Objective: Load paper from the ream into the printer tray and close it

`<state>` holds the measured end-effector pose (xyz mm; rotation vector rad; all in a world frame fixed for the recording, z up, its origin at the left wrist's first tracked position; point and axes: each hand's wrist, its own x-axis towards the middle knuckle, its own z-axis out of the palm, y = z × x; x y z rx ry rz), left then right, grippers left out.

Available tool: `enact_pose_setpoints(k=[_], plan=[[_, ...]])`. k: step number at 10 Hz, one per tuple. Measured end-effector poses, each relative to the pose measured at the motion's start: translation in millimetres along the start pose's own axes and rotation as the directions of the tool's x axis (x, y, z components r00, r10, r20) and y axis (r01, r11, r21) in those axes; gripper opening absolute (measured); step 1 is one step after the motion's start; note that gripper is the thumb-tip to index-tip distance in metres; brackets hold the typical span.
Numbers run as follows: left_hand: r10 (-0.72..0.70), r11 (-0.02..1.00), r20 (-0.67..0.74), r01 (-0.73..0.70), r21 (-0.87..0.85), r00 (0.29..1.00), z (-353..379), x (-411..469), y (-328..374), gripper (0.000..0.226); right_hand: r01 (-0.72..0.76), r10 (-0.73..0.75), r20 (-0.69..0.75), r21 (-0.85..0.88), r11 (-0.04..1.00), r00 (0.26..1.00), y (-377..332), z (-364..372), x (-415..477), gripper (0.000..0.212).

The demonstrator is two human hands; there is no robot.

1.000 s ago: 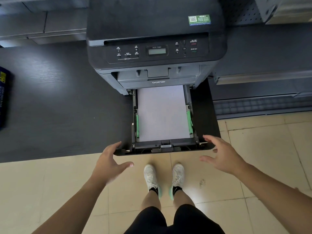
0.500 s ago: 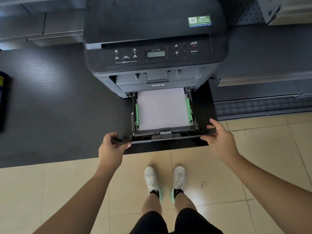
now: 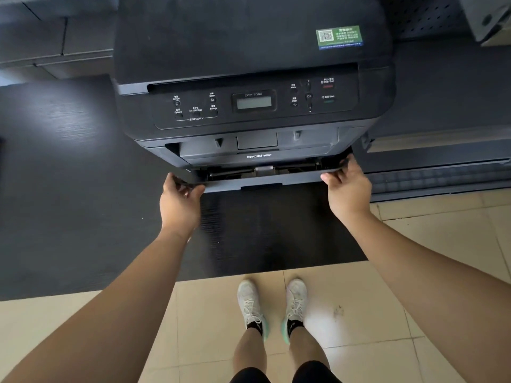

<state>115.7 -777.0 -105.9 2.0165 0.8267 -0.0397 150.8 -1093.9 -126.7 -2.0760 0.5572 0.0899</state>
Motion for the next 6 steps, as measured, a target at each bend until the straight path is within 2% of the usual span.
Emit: enact_pose_setpoints(k=[1,2,4,5,6], plan=[[0.016,0.999,-0.025,-0.017,-0.037,1.0,7,12,9,0.034,0.024,-0.024,-0.044,-0.008,1.0,0.999,-7,10,9,0.062],[0.025,0.997,-0.026,-0.027,-0.071,0.999,13,17,13,0.037,0.024,-0.025,-0.062,-0.022,0.999,0.998,-11,16,11,0.063],[-0.008,0.99,-0.02,0.005,-0.141,1.0,16,15,25,0.035,0.011,-0.015,-0.057,-0.06,0.998,0.998,-21,18,16,0.049],[0.019,0.989,0.016,-0.017,-0.148,1.0,9,13,24,0.039,0.029,-0.03,-0.018,-0.047,0.998,0.999,-19,15,16,0.056],[-0.051,0.998,0.055,0.053,-0.035,0.997,0,-1,16,0.065,-0.057,0.057,0.065,-0.005,0.998,0.996,-16,6,-2,0.069]])
